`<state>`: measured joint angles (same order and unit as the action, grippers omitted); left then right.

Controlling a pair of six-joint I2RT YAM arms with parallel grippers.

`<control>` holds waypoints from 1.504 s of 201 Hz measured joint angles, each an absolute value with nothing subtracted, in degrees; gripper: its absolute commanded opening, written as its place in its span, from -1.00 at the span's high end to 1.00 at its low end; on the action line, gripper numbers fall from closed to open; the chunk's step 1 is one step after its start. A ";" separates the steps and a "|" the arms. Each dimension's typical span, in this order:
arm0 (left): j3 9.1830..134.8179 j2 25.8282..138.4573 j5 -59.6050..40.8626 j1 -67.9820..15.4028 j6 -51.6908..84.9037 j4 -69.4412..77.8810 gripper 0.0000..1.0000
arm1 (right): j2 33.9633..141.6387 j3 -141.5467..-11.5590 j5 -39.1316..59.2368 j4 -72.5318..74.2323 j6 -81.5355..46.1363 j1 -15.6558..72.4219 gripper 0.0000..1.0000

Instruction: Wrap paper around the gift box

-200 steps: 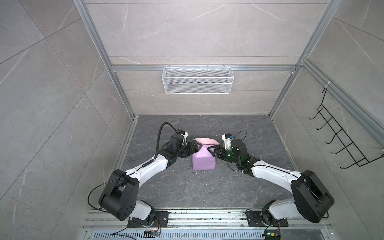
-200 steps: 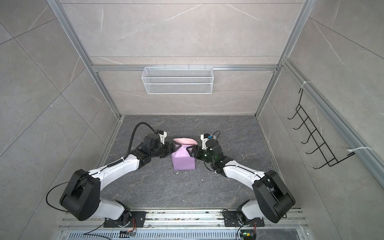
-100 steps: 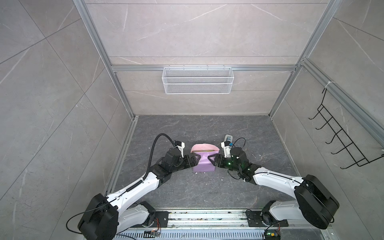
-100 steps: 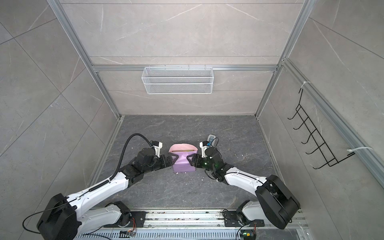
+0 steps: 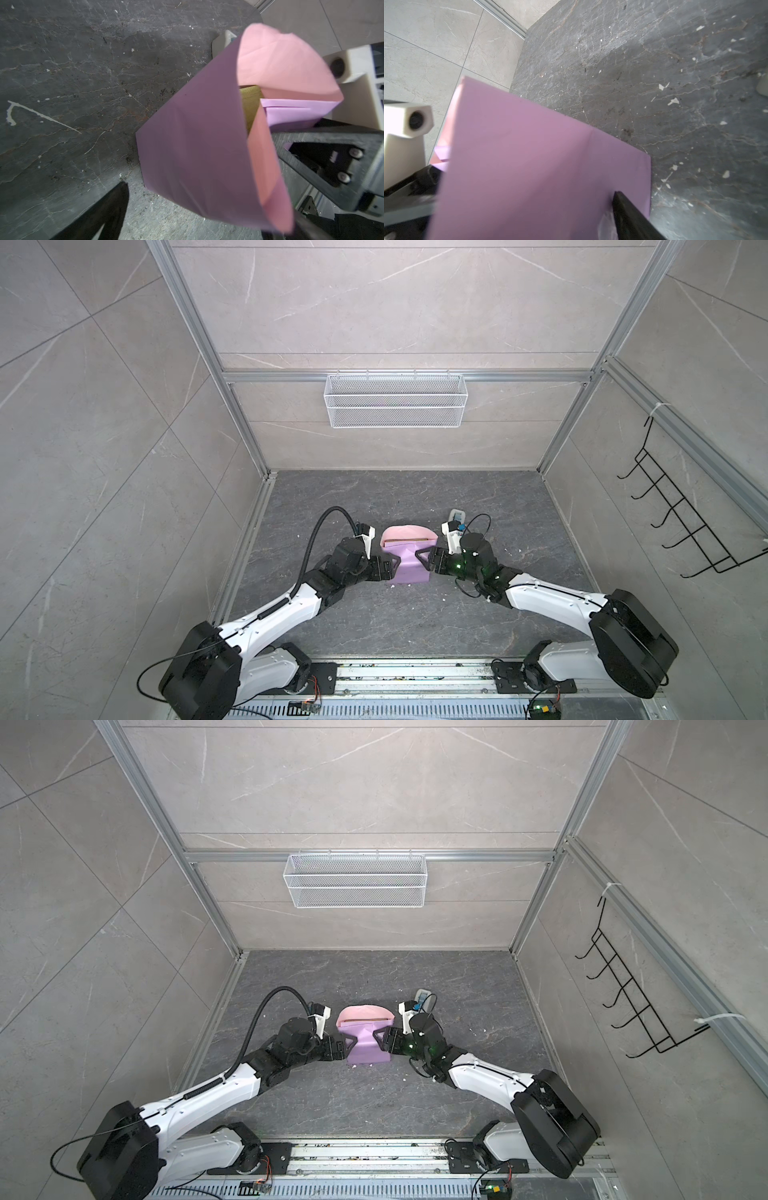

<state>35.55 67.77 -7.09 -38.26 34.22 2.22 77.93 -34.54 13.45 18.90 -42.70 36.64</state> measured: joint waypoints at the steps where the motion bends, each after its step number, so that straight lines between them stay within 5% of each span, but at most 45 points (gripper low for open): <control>1: 35.62 67.92 -7.07 -38.26 34.20 2.22 -0.78 | 77.93 -34.54 13.45 18.87 -42.70 36.64 -0.46; 104: 38.50 73.76 -6.02 -38.20 33.82 6.07 -0.64 | 78.19 -39.13 9.80 12.60 -32.67 36.64 -0.55; 175: 39.03 74.56 -3.42 -35.77 34.83 6.48 -0.65 | 80.07 -41.41 3.66 10.02 -30.37 37.04 -0.37; 241: 40.71 76.73 -2.85 -35.09 34.41 6.55 -0.48 | 80.12 -44.73 0.82 4.64 -29.06 37.12 -0.30; 302: 41.80 77.19 -1.19 -35.22 32.58 6.17 -0.33 | 81.60 -48.14 -3.73 0.43 -28.32 38.79 -0.01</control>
